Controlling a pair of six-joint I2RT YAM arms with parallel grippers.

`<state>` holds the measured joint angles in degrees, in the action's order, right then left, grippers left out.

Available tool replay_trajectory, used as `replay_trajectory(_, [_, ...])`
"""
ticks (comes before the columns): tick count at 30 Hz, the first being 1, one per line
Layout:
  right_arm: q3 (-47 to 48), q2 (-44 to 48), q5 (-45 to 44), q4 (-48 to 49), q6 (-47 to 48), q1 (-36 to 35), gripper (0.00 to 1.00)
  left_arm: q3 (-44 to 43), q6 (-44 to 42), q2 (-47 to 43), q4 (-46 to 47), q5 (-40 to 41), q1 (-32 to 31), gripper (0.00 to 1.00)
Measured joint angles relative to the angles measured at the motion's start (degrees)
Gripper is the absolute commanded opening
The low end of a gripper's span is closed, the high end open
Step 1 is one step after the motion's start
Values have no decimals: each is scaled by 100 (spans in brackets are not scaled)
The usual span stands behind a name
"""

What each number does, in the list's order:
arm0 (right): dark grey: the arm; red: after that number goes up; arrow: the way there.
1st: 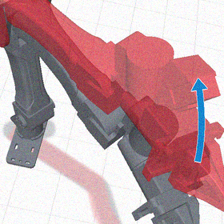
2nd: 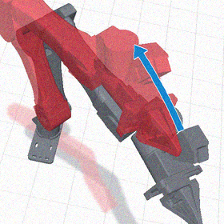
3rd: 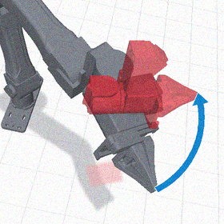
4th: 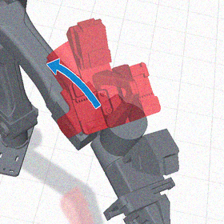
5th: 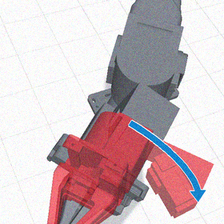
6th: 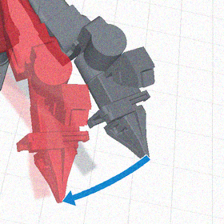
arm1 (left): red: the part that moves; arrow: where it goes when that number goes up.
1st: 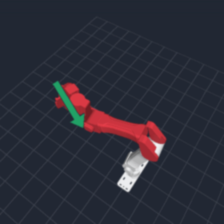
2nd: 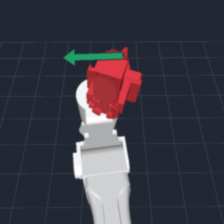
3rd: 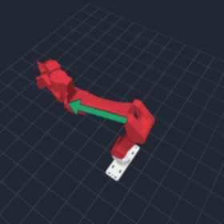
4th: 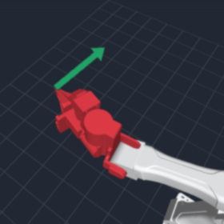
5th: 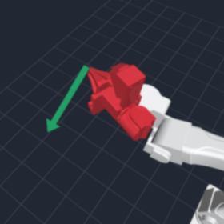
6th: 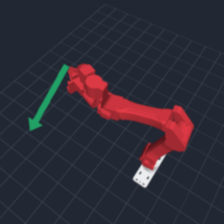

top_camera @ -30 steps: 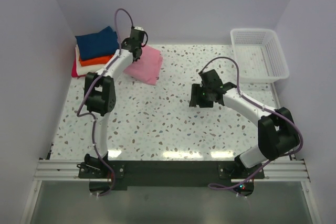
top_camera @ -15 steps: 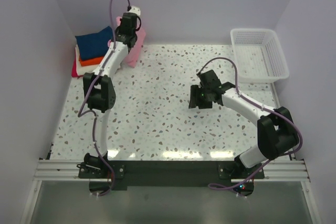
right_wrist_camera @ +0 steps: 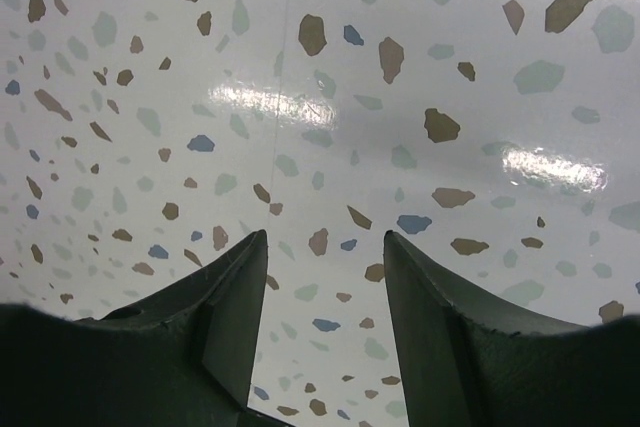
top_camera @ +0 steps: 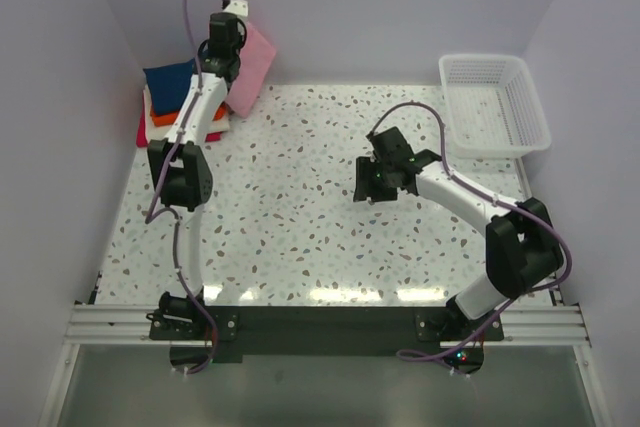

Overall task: Fold and stack the t-shirts
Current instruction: Neatly place the folded tshirt to the corner

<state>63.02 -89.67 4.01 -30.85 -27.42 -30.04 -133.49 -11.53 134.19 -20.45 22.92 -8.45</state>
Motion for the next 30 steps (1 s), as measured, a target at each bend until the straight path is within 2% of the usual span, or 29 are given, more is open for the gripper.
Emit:
replay_trajectory(15, [295, -247, -136, -140, -48, -345, 51, -98, 450, -57, -74, -625, 590, 0])
replay_trajectory(30, [415, -402, -179, -173, -105, -520, 50, 146, 807, -520, -39, -1016, 1152, 0])
